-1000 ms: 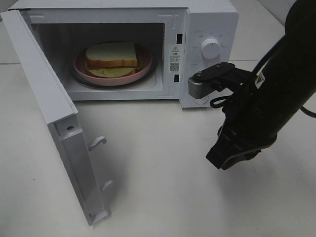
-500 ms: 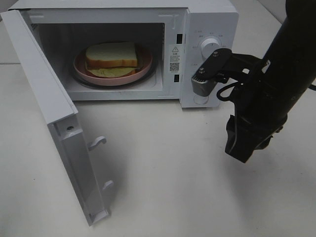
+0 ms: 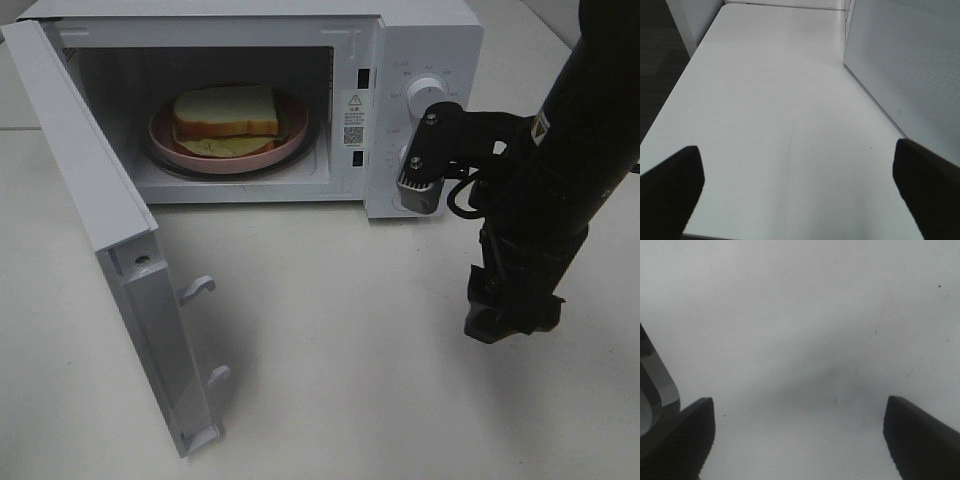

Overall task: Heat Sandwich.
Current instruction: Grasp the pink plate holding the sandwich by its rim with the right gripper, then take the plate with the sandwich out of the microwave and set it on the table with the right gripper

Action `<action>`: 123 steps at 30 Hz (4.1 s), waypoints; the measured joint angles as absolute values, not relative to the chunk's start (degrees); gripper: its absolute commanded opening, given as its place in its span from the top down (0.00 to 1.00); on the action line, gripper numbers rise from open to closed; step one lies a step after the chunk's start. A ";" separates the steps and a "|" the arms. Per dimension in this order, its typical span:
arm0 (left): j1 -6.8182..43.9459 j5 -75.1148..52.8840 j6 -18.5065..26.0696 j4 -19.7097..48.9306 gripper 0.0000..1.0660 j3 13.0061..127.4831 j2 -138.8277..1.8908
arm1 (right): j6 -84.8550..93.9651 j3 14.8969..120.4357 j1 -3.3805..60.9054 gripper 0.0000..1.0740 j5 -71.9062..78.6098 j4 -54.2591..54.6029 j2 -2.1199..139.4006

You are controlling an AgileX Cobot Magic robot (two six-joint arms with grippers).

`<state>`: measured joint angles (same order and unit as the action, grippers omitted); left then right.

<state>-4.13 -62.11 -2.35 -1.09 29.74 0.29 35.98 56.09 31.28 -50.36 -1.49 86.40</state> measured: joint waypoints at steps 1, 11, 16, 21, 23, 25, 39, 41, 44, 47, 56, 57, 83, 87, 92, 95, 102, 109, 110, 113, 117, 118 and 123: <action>-4.13 -62.11 -2.35 -1.09 0.08 29.74 0.29 | 38.45 56.09 31.28 0.19 -49.96 -1.55 86.40; -4.13 -62.11 -2.35 -1.09 0.08 29.74 0.29 | 55.75 56.26 31.28 0.20 -43.66 -1.66 86.52; -4.13 -62.11 -2.35 -1.09 0.08 29.74 0.29 | 62.74 56.32 31.28 0.21 -39.36 -1.78 86.75; -4.13 -62.11 -2.35 -1.09 0.08 29.74 0.29 | 64.57 58.56 31.28 0.21 -37.47 -3.44 88.98; -4.13 -62.11 -2.35 -1.09 0.08 29.74 0.29 | 64.74 59.42 31.28 0.21 -37.36 -3.78 89.55; -4.13 -62.11 -2.35 -1.09 0.08 29.74 0.29 | 64.97 61.88 31.28 0.21 -37.30 -4.53 91.16; -4.13 -62.11 -2.35 -1.09 0.08 29.74 0.29 | 65.20 71.68 35.24 0.22 -33.52 -7.73 99.35; -4.13 -62.11 -2.35 -1.09 0.08 29.74 0.29 | 65.20 72.42 35.29 0.22 -33.00 -7.73 99.92; -4.13 -62.11 -2.35 -1.09 0.08 29.74 0.29 | 65.15 75.46 35.81 0.22 -31.86 -7.91 102.73; -4.13 -62.11 -2.35 -1.09 0.08 29.74 0.29 | 65.15 76.72 36.21 0.23 -31.51 -7.96 104.22; -4.13 -62.11 -2.35 -1.09 0.08 29.74 0.29 | 62.80 83.37 38.16 0.24 -29.05 -8.37 111.15; -4.13 -62.11 -2.35 -1.09 0.08 29.74 0.29 | 62.22 85.20 38.50 0.25 -28.53 -8.59 112.93; -4.13 -62.11 -2.35 -1.09 0.08 29.74 0.29 | 56.72 106.05 38.62 0.29 -29.79 -8.82 131.67; -4.13 -62.11 -2.35 -1.09 0.08 29.74 0.29 | 56.49 109.43 38.62 0.29 -30.42 -8.82 134.07; -4.13 -62.11 -2.35 -1.09 0.08 29.74 0.29 | 56.38 113.16 38.62 0.29 -30.71 -8.82 136.77; -4.13 -62.11 -2.35 -1.32 0.08 29.74 0.29 | 56.32 115.74 38.45 0.29 -30.83 -8.82 138.71; -4.13 -62.11 -2.35 -1.78 0.08 29.74 0.29 | 56.32 116.83 37.64 0.29 -30.48 -8.82 139.40; -4.13 -62.11 -2.35 -2.06 0.08 29.74 0.29 | 56.32 116.94 37.30 0.41 -30.65 -8.48 140.78; -4.13 -62.11 -2.35 -2.18 0.08 29.74 0.29 | 56.32 116.94 37.30 0.48 -30.65 -8.31 140.83; -4.13 -62.11 -2.35 -2.46 0.08 29.74 0.29 | 56.32 116.94 37.30 0.63 -30.71 -8.08 140.83; -4.13 -62.11 -2.35 -2.86 0.08 29.74 0.29 | 55.98 116.94 37.30 1.00 -32.03 -7.56 140.83; -4.13 -62.11 -2.35 -2.86 0.08 29.74 0.29 | 55.75 117.11 37.59 1.00 -31.68 -7.73 140.78; -4.13 -62.11 -2.35 -2.92 0.08 29.74 0.29 | 55.12 117.28 37.70 1.00 -31.51 -8.31 140.78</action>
